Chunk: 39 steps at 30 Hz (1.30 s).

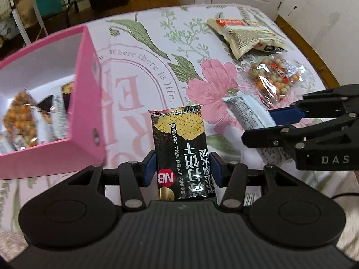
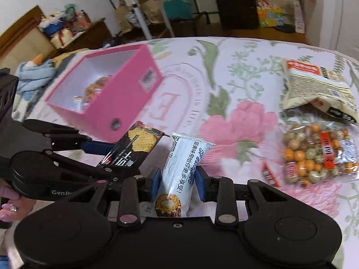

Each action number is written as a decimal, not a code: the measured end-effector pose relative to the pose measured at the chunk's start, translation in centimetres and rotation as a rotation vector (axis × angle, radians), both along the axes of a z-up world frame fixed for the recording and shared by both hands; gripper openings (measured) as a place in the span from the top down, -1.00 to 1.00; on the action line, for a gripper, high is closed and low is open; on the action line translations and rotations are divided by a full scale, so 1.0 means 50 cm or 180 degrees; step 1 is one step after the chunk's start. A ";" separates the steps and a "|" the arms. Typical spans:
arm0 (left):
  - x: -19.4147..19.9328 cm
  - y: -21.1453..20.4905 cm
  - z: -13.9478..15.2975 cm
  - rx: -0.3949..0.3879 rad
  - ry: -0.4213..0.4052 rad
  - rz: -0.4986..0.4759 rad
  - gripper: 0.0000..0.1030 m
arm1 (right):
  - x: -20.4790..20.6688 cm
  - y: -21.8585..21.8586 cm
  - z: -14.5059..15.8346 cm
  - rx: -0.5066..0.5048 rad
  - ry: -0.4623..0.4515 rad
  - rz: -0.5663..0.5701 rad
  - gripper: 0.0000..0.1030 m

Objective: Organize snacks
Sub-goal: 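Carry the NB pack and white bar over the pink box with both grippers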

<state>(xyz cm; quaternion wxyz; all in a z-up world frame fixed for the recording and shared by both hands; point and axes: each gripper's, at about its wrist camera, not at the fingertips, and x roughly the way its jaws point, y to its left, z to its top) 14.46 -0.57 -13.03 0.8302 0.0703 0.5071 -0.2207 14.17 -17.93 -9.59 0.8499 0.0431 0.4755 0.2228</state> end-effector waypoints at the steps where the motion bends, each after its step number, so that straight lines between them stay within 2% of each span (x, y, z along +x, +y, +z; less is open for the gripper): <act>1: -0.010 0.013 0.013 0.0015 -0.0028 -0.0006 0.05 | -0.007 0.008 0.006 0.0031 -0.0012 0.0028 0.27; 9: -0.045 0.126 0.109 -0.0007 -0.0217 0.0092 0.05 | -0.052 0.097 0.094 0.0221 -0.0190 0.0326 0.27; 16: -0.028 0.236 0.177 -0.0246 -0.0622 0.0668 0.05 | -0.026 0.191 0.153 0.0319 -0.0591 0.0483 0.27; 18: -0.013 0.260 0.181 -0.0205 -0.0727 0.0854 0.05 | -0.004 0.220 0.153 0.0315 -0.0649 0.0495 0.27; 24: 0.065 0.333 0.162 -0.0201 -0.0791 0.1328 0.05 | 0.081 0.322 0.145 0.0032 -0.0749 0.0606 0.27; 30: 0.162 0.402 0.103 -0.0312 -0.0598 0.1747 0.05 | 0.168 0.413 0.096 -0.0320 -0.0696 0.0761 0.27; 37: 0.215 0.415 0.038 -0.0135 -0.0466 0.1879 -0.01 | 0.225 0.462 0.027 -0.0609 -0.0561 0.0724 0.26; 38: 0.215 0.415 0.036 -0.0154 -0.0460 0.1871 -0.01 | 0.227 0.463 0.024 -0.0601 -0.0552 0.0724 0.20; 39: 0.211 0.415 0.038 -0.0171 -0.0467 0.1851 -0.01 | 0.227 0.465 0.025 -0.0588 -0.0539 0.0713 0.07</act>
